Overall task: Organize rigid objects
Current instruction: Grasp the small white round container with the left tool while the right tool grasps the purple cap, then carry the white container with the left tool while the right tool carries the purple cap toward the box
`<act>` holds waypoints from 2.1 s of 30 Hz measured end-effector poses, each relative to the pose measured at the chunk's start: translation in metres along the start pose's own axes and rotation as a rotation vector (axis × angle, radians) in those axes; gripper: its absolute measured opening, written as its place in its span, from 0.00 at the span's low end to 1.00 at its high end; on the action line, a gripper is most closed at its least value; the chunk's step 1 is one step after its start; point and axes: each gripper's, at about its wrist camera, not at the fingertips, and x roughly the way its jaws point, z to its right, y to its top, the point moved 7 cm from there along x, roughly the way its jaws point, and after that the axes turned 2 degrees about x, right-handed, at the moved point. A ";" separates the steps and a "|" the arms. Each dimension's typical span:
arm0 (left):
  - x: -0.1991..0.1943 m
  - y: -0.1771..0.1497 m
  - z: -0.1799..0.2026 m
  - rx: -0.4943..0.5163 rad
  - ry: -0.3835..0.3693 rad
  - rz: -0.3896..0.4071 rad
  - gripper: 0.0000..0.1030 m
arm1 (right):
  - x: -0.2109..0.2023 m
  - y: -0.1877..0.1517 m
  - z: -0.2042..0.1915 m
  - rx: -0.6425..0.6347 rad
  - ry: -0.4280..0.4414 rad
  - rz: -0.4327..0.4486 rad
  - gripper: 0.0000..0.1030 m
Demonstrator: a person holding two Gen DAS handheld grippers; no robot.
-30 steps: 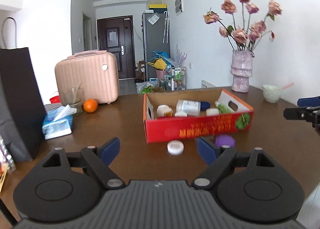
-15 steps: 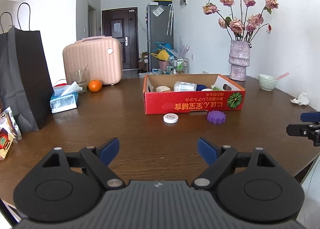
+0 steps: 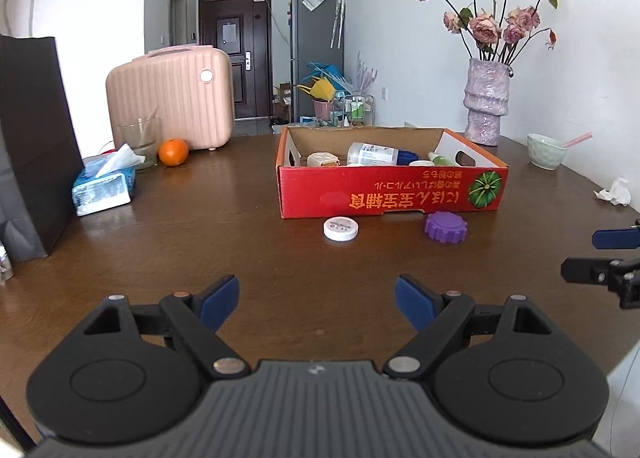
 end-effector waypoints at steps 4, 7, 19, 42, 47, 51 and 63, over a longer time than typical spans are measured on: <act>0.037 0.014 0.002 0.018 -0.013 -0.032 0.80 | 0.032 0.010 -0.002 -0.004 0.015 -0.011 0.83; 0.068 0.025 0.007 0.029 -0.028 -0.058 0.72 | 0.061 0.015 0.000 0.004 0.023 -0.049 0.78; 0.194 0.039 0.019 0.012 -0.111 -0.200 0.55 | 0.153 0.036 -0.003 -0.049 -0.004 -0.098 0.61; 0.100 0.014 0.022 -0.020 -0.045 -0.113 0.39 | 0.073 0.028 -0.008 0.011 0.061 -0.022 0.43; 0.042 0.016 0.031 -0.007 -0.028 -0.043 0.39 | 0.025 0.021 -0.012 0.003 0.062 0.016 0.43; 0.002 0.024 0.040 0.000 -0.029 0.017 0.39 | -0.012 0.020 -0.011 0.009 0.052 0.064 0.43; -0.078 0.037 0.075 0.019 -0.126 0.128 0.39 | -0.095 0.012 -0.012 0.018 0.059 0.173 0.43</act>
